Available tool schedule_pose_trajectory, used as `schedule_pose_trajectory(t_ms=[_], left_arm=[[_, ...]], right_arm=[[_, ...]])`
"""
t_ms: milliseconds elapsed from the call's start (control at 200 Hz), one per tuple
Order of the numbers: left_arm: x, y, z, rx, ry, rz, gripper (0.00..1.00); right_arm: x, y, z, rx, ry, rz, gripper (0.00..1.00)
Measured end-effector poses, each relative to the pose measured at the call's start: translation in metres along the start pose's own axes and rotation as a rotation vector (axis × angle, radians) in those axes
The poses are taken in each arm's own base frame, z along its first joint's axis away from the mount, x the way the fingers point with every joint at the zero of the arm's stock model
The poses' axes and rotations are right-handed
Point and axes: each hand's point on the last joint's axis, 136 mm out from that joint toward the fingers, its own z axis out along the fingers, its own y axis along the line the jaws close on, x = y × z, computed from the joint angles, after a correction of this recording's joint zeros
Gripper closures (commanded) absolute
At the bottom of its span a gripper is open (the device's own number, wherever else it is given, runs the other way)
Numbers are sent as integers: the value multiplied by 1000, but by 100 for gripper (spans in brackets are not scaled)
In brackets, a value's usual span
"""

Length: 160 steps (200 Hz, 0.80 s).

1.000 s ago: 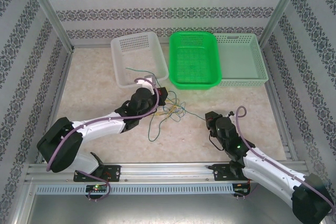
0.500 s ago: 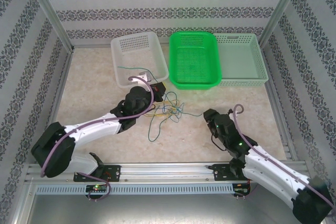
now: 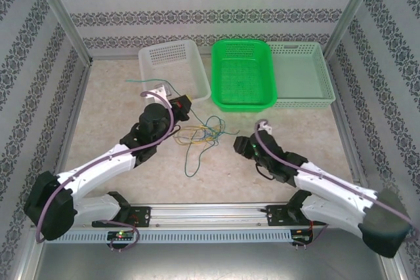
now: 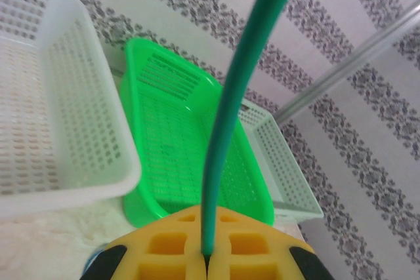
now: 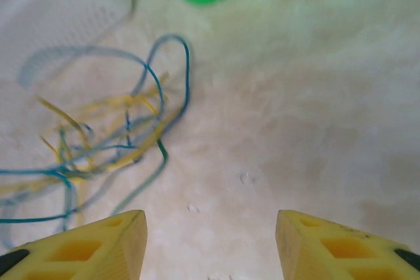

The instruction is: Untangle the cables

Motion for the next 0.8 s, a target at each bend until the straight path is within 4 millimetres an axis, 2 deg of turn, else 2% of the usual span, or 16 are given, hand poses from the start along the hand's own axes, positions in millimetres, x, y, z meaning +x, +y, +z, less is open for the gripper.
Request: schedule_pose_trajectory(t_ms=[110,205,305,355,510,674,799], left_arm=[[-22,9,-9,-33,-57,-10,100],[-31,14,-14,-45,-85,-19,100],[-28,21,-17,-61,-86,-29,100],[-24,27,-18,-75,-78,-34,100],[-12,41,-18,-107,-52,-53,100],[-12,43,-18,-112,-53,-71,100],[-13,44,-18,-115,-56,-86,100]], right_arm=[[23,2,13,39,64,-60,40],[28,14,20,43,82,-91,36],[26,32,26,6,66,-116,22],[26,42,30,-19,56,-136,19],[24,69,36,-84,24,-265,17],[6,108,40,-165,-31,-367,17],[1,127,46,-204,-50,-420,18]])
